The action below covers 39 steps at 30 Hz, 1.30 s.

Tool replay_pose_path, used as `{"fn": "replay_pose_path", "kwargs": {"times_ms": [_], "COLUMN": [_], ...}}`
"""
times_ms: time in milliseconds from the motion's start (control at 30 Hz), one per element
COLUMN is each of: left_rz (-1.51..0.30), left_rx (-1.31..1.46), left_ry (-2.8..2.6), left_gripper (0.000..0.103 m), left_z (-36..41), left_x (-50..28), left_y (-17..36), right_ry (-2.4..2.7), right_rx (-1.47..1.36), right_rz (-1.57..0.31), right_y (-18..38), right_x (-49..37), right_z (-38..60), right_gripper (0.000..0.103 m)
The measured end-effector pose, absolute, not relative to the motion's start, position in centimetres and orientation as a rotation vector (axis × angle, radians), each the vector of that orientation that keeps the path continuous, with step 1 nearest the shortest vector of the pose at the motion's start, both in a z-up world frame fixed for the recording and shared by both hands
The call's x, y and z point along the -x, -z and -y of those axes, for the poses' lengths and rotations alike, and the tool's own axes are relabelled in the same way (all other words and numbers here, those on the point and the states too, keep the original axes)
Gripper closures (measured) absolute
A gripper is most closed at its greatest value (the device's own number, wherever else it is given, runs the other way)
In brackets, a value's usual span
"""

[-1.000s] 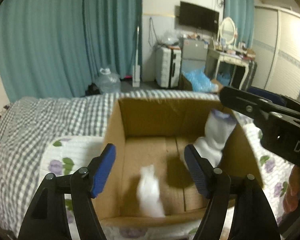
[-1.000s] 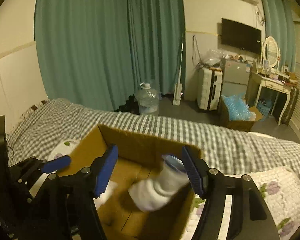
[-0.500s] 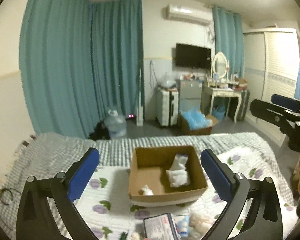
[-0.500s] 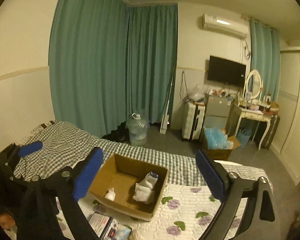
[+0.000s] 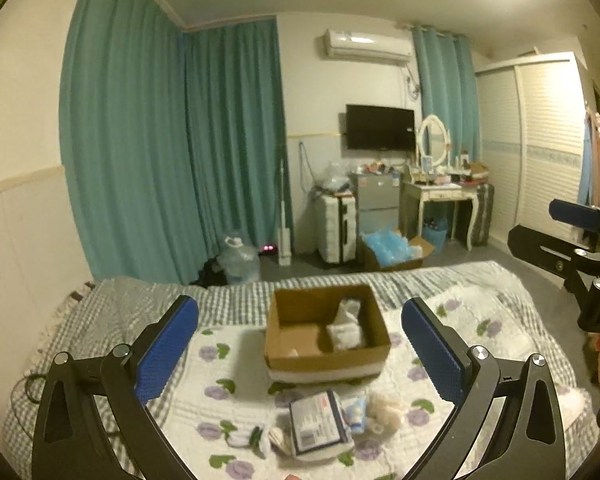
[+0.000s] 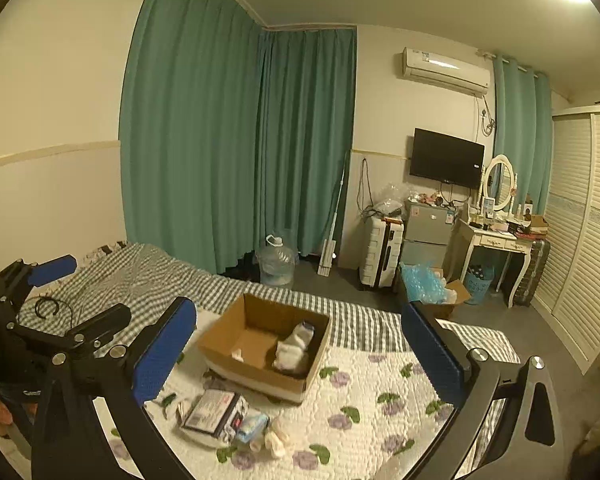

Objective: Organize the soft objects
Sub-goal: 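Withdraw both tools from the box back toward the remaining items, then grasp the tissue paper packet with the left tool while the right tool grasps the lace sock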

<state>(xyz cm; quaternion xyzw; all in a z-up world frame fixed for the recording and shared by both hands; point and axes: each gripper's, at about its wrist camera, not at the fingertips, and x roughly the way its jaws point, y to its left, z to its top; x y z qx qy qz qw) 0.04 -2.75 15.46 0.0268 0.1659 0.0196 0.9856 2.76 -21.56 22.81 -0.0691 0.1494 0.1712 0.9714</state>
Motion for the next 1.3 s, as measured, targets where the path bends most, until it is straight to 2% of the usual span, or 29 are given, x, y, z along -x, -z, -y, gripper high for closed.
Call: {"fn": "replay_pose_path", "kwargs": {"times_ms": [300,767,933,1000,1133,1200,1267,1300], "left_rz": [-0.459,-0.714,-0.759,-0.775,-0.811,-0.831,-0.853,-0.858], "left_rx": [-0.076,0.002,0.032,0.020,0.009,-0.002,0.009,0.015], "left_ry": [-0.037,-0.037,-0.013,-0.009,0.006,0.005,0.015,0.014], "left_gripper": [0.000,0.000,0.000,0.000,0.000,0.000,0.000,0.001], "left_z": [3.5,3.3,3.2,3.5,3.6,3.7,3.5,3.4], "left_x": [-1.7,-8.5,-9.6,-9.8,-10.0,-10.3,-10.5,-10.6], "left_y": [-7.7,5.4,7.5,8.2,9.6,10.3,10.9,11.1], "right_ry": [-0.347,-0.366,-0.389,-0.408,-0.432,-0.445,-0.460,-0.462], "right_rx": [0.125,0.146,0.155,0.167,0.174,0.154,0.128,0.123], "right_rz": [-0.424,-0.686,-0.763,-0.795,-0.850,-0.872,-0.893,-0.894], "right_y": [-14.5,1.3,5.0,6.1,7.5,8.0,8.3,8.3], "right_x": [-5.1,-14.2,-16.0,-16.5,-17.1,-17.3,-17.4,-17.4], "right_z": [21.7,20.7,19.9,19.5,18.9,18.9,19.2,19.3], "right_gripper": [0.000,0.000,0.013,0.024,0.033,0.047,0.054,0.065]}}
